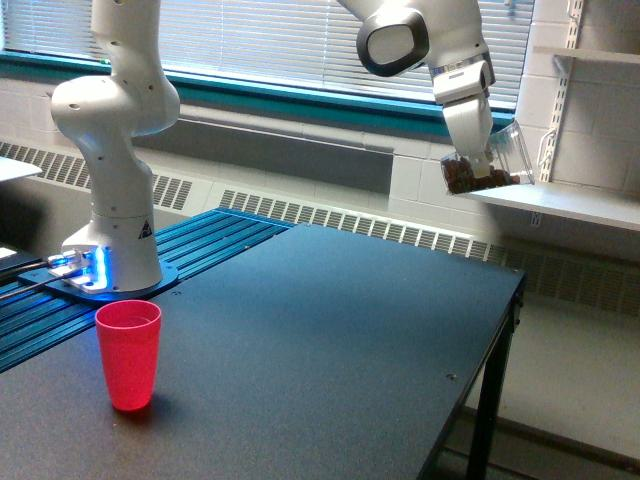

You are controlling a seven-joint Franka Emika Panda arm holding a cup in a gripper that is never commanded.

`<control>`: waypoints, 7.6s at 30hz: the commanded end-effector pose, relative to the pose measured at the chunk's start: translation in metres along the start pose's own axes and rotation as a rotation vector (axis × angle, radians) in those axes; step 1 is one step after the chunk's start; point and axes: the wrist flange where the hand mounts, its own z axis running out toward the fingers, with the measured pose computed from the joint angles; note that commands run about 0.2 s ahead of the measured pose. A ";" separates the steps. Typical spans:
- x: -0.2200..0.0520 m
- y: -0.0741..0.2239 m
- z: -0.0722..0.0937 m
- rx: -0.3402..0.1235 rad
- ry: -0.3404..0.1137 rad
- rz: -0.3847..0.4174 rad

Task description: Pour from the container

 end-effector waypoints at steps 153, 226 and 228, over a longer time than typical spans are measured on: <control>-0.080 0.497 -0.093 -0.307 0.161 1.083; -0.087 0.490 -0.062 -0.283 0.010 1.197; -0.088 0.491 -0.061 -0.288 0.008 1.208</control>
